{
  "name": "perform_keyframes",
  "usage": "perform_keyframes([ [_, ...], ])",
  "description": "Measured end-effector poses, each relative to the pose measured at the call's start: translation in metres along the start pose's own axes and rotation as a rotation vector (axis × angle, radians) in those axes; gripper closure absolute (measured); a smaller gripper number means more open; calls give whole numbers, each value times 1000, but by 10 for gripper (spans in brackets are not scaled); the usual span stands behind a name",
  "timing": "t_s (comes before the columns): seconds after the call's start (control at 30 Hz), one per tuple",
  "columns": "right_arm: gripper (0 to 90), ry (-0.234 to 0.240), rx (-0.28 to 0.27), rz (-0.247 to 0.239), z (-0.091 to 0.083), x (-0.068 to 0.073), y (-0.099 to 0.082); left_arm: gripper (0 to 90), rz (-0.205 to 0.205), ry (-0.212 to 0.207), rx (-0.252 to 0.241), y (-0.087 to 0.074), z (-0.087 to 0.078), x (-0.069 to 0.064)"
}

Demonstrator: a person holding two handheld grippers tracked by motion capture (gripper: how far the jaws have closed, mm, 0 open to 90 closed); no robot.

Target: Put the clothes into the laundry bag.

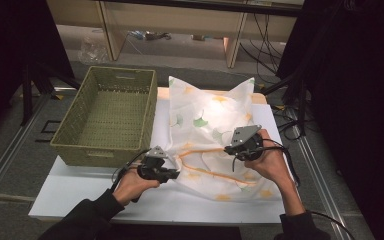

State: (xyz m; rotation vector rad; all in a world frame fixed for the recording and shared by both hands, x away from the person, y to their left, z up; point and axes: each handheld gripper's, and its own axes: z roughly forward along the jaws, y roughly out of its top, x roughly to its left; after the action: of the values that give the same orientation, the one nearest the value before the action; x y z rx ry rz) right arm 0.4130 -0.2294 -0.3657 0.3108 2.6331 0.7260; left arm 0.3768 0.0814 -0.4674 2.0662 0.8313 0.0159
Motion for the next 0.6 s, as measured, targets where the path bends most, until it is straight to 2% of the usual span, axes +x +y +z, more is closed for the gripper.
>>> perform_keyframes([
  [0.2,898,23,26,-13,5,4,0,866,-12,-19,25,-24,-16,-5],
  [0.3,899,45,46,-23,7,7,0,865,-7,-31,24,-28,-17,-8],
  [0.33,899,56,54,-25,9,8,-1,865,7,-26,25,-28,-17,-8],
  [0.4,899,86,73,-23,16,12,-5,864,5,-28,27,-28,-18,-8],
  [0.43,898,116,106,0,23,15,-10,864,6,-29,27,-28,-18,-8],
  [0.47,899,131,111,-14,26,15,-11,864,6,-29,28,-29,-18,-8],
  [0.5,899,146,126,-5,34,15,-16,864,4,-28,27,-29,-18,-8],
  [0.53,899,154,149,17,38,16,-19,863,4,-28,26,-30,-18,-8],
  [0.57,899,159,150,13,43,15,-22,863,5,-28,25,-30,-18,-8],
  [0.6,899,165,165,38,46,14,-25,863,-4,-28,25,-30,-18,-9],
])
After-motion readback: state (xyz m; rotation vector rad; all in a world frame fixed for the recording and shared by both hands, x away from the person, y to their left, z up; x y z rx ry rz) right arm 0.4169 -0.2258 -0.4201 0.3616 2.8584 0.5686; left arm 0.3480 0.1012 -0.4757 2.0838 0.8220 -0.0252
